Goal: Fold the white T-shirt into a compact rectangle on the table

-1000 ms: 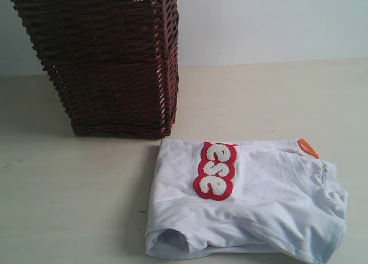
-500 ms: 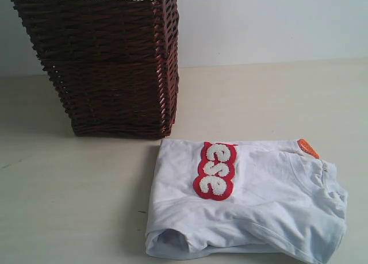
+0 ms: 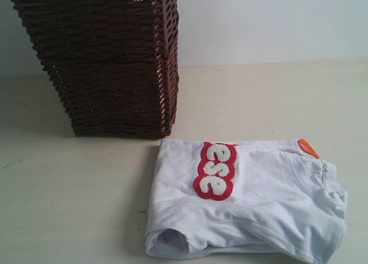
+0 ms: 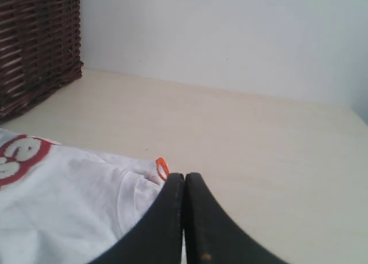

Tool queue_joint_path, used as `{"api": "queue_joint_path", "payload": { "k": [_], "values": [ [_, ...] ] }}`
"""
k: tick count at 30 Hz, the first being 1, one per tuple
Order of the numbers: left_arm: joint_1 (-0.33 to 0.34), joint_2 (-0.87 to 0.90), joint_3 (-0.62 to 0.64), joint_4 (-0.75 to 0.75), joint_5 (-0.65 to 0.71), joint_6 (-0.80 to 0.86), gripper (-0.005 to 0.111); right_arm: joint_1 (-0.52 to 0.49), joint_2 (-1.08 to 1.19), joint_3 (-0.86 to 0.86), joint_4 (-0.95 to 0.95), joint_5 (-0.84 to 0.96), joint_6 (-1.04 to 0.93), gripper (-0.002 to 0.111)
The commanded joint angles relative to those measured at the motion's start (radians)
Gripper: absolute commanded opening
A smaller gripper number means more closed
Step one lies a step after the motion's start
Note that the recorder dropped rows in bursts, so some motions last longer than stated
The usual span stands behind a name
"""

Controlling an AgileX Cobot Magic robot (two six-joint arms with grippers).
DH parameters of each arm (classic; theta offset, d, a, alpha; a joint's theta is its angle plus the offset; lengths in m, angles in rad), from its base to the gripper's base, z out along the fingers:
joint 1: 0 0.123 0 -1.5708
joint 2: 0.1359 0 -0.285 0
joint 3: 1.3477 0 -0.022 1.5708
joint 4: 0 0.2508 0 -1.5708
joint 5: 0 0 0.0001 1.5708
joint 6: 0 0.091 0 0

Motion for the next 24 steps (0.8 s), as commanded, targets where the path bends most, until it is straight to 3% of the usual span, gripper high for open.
{"api": "queue_joint_path", "payload": {
  "k": [1,14,24],
  "values": [
    [-0.006,-0.006,-0.002,-0.013,0.000,0.004,0.000,-0.001,-0.004,0.005,-0.122,-0.006,-0.008,0.000],
    [-0.006,-0.006,-0.002,-0.013,0.000,0.004,0.000,-0.001,-0.004,0.005,-0.125,-0.105,0.003,0.000],
    [-0.006,-0.006,-0.002,-0.013,0.000,0.004,0.000,-0.001,-0.004,0.005,-0.130,-0.029,0.001,0.000]
  ]
}}
